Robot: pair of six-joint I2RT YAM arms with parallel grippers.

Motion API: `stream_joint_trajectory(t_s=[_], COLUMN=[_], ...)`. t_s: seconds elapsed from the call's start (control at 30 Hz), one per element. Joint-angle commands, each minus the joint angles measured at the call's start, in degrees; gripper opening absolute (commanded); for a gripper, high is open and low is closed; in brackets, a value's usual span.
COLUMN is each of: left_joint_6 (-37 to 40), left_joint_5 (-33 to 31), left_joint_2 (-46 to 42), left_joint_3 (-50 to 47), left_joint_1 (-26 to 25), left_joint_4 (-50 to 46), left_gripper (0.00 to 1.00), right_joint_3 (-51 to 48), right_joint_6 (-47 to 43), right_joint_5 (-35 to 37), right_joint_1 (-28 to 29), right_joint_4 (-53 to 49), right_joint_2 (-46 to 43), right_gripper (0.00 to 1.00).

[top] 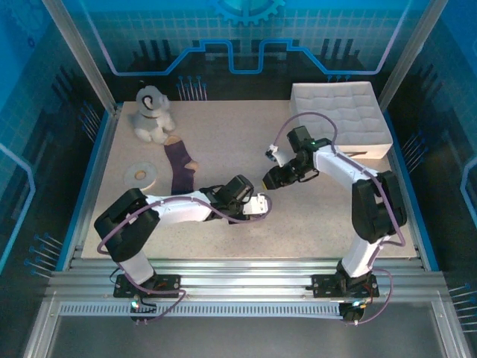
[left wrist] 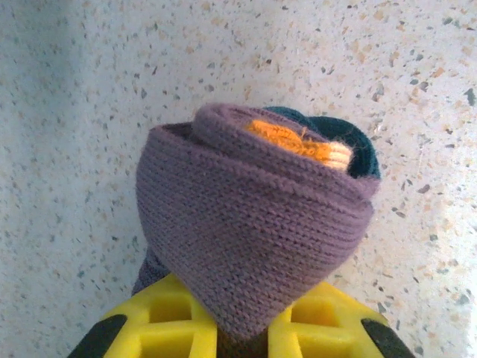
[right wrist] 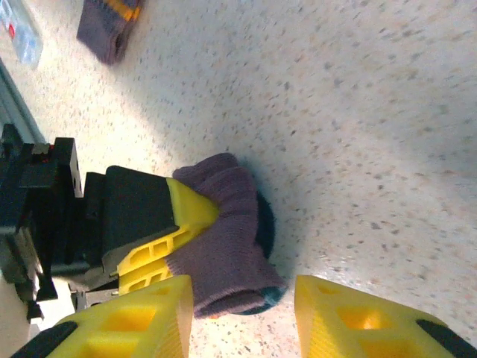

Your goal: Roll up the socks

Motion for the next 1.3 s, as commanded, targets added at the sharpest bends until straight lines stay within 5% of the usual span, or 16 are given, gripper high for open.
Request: stream_joint_trajectory(t_s=[0.0, 0.47, 0.83, 1.13, 1.27], left_joint_6=[-5.32, -24.59, -31.84, -34.73, -34.97], left_joint_5=[6.41, 17.40, 27.01, 33.38, 33.89], left_joint_2=[1.41, 10.72, 10.48, 6.76, 5.33], left_joint_3=[2.04, 17.31, 17.21, 13.97, 13.70], left_joint_1=[2.34, 9.54, 12.47, 15.89, 16.62], left_joint_4=[-9.82, -24.62, -22.38, -17.93, -17.18], left_gripper=[0.00, 0.00, 0.00, 0.00, 0.00], right_joint_3=[-4.36, -29.46, -36.56, -36.83, -33.92], right_joint_6=[4.97, 35.82, 41.29, 39.23, 34.53], right_joint_5=[2.42, 11.62, 6.79, 9.06, 12.98], right_joint_1=[-0.94, 1.92, 9.00, 7.94, 5.89], right_joint_4=[6.05, 32.16, 54.42, 50.88, 41.68], right_joint_2=[-3.83, -22.71, -16.29, -20.42, -24.94], right_gripper=[0.38, 0.37, 0.37, 0.40, 0.43])
